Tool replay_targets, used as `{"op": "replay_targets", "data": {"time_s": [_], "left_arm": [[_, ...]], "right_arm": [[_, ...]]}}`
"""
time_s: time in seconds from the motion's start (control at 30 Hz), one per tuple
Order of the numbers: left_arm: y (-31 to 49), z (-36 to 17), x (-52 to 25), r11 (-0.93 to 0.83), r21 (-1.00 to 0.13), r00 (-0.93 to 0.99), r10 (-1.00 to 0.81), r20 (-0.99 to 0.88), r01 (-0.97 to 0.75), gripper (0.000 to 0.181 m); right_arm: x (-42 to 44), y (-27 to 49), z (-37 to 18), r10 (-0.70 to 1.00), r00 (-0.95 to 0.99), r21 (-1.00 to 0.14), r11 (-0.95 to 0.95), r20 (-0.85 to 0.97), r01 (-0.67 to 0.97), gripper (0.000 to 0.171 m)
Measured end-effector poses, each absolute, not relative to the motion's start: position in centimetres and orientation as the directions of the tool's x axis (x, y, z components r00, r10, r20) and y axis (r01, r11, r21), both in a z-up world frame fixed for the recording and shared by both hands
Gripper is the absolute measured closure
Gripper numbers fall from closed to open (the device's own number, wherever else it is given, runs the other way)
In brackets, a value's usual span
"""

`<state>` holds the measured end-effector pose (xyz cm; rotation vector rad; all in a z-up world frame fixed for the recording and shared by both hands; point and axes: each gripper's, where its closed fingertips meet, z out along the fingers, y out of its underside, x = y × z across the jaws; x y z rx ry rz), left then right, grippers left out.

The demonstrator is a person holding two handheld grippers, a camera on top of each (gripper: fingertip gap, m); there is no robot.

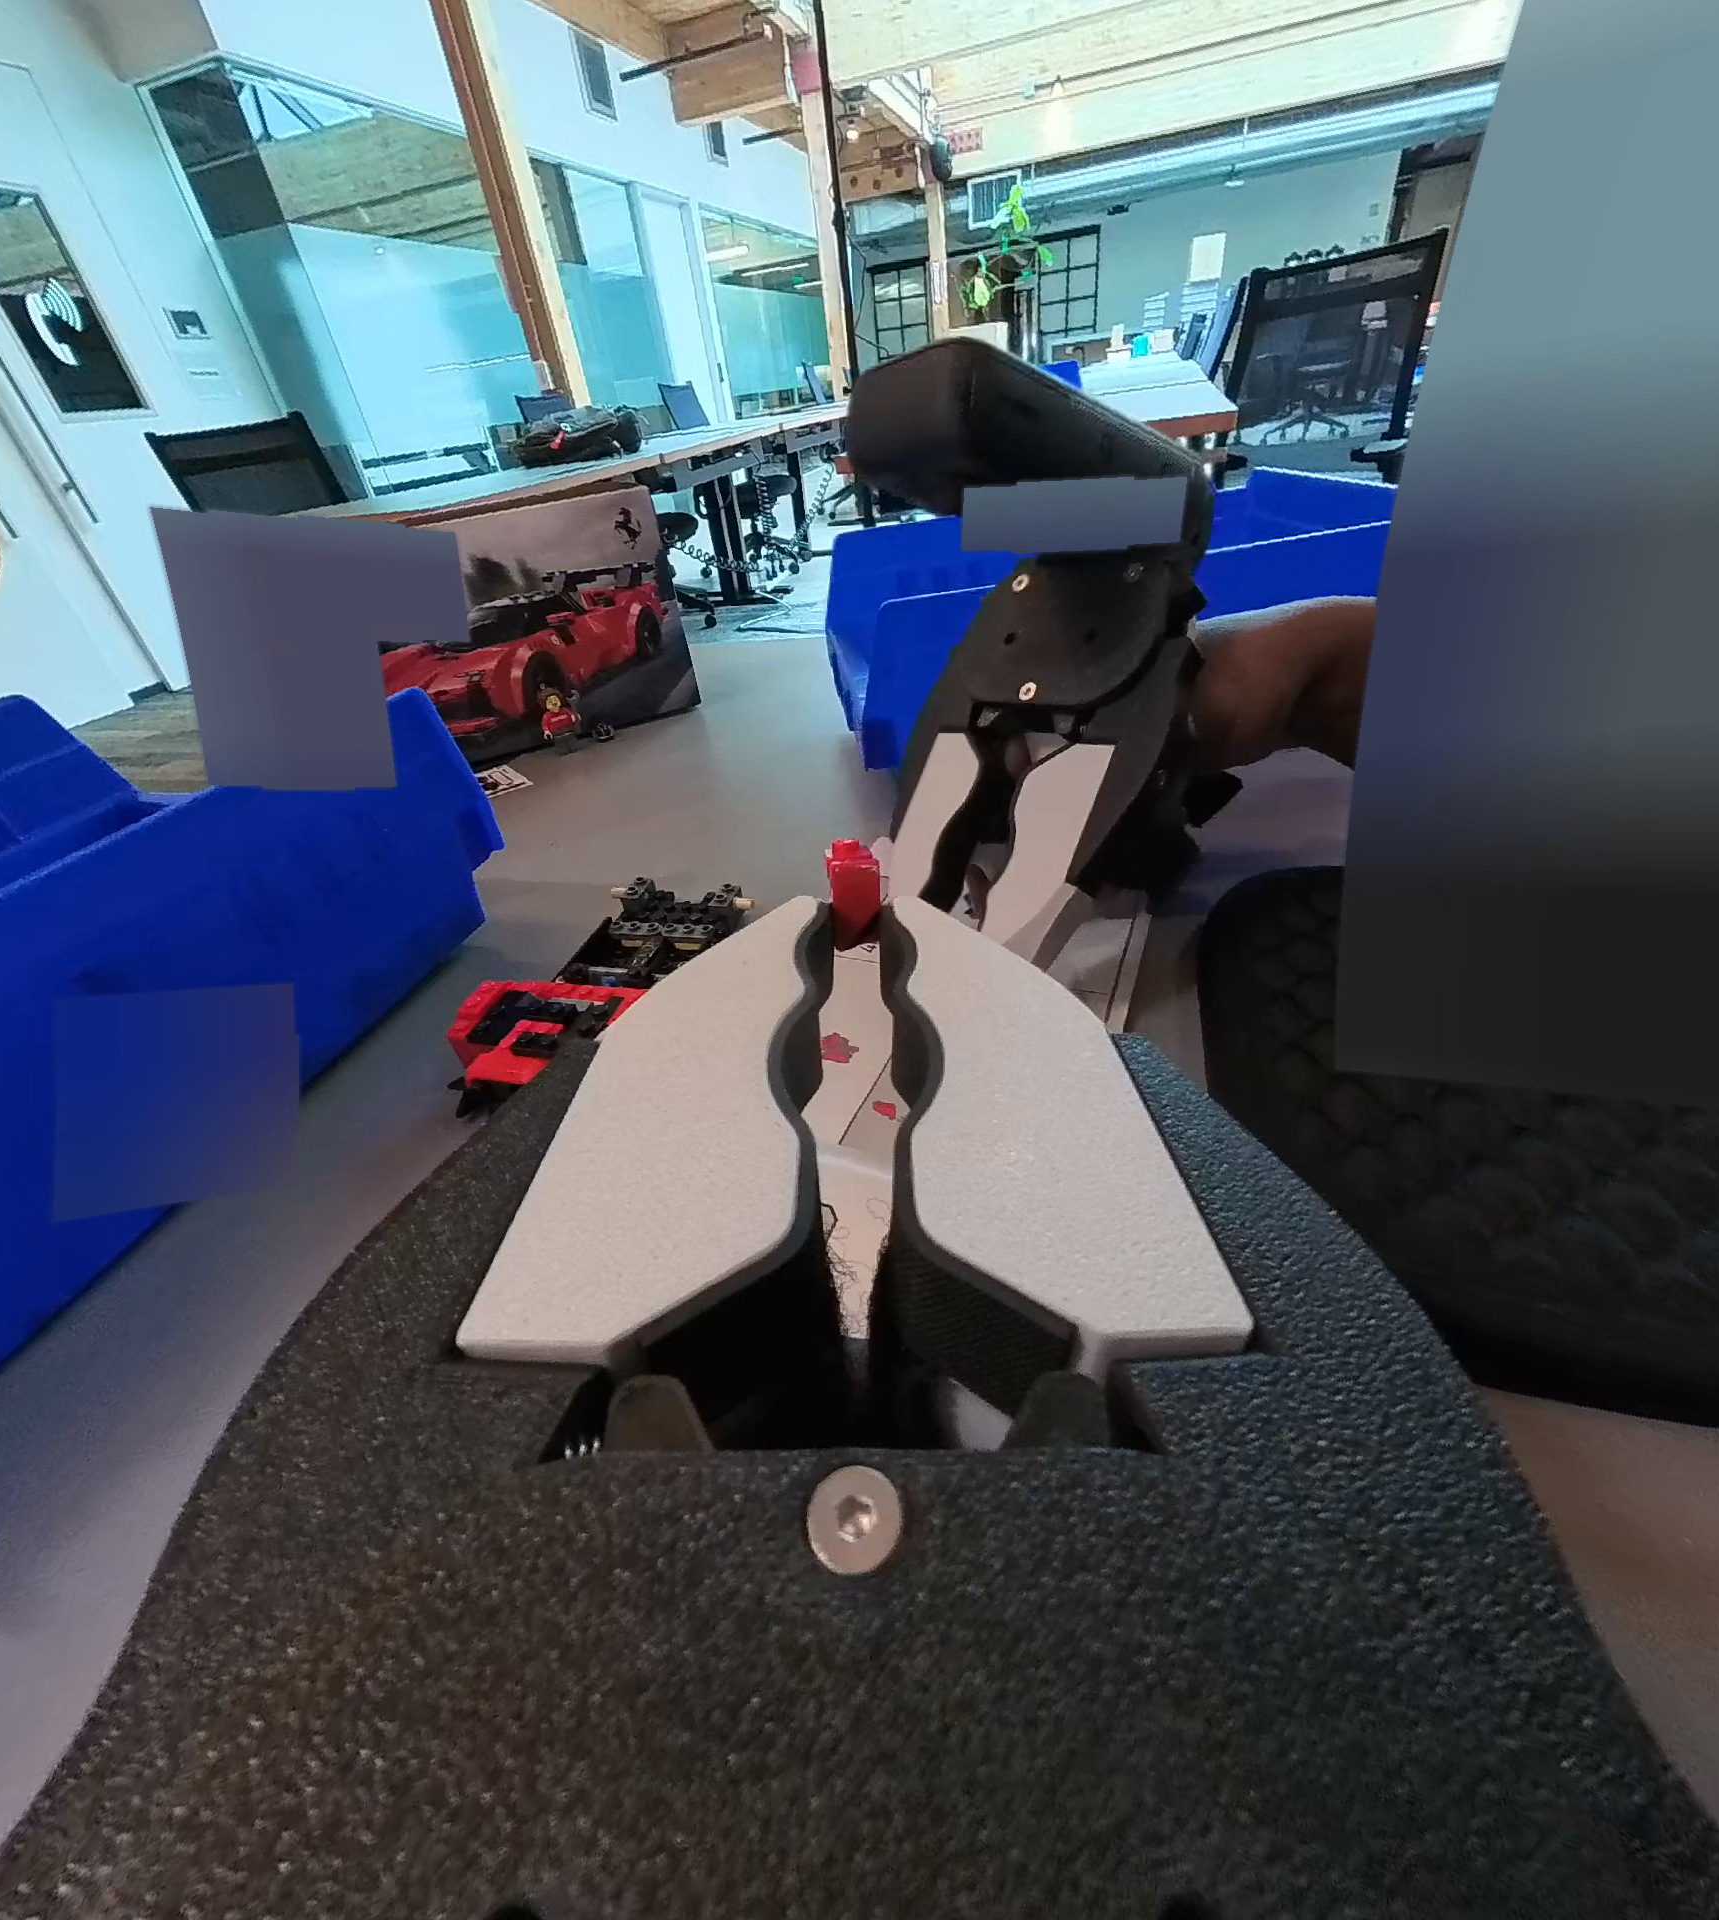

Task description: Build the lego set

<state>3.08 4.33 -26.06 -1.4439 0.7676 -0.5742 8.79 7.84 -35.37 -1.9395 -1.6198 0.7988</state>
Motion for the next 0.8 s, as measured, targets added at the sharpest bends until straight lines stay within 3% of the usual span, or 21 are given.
{"op": "replay_targets", "data": {"time_s": [0.23, 0.53, 0.67, 0.8], "left_arm": [[4.3, -26.0, 3.0, 0.065, -0.993, 0.646, -0.755, -0.113, -0.097, 0.174], [4.3, -26.0, 3.0, 0.063, -0.993, 0.643, -0.758, -0.110, -0.095, 0.174], [4.3, -26.0, 3.0, 0.066, -0.993, 0.644, -0.756, -0.114, -0.098, 0.174], [4.3, -26.0, 3.0, 0.069, -0.993, 0.644, -0.756, -0.117, -0.100, 0.174]], "right_arm": [[8.4, 7.8, -35.9, 0.989, 0.078, -0.693, -0.145, -0.127, 0.706, 0.155], [9.3, 8.9, -36.0, 0.905, 0.417, -0.676, -0.360, -0.085, 0.643, 0.152], [9.3, 8.1, -35.6, 0.914, 0.397, -0.681, -0.346, -0.088, 0.645, 0.144], [9.7, 7.9, -34.8, 0.952, 0.300, -0.699, -0.260, -0.068, 0.666, 0.147]]}}
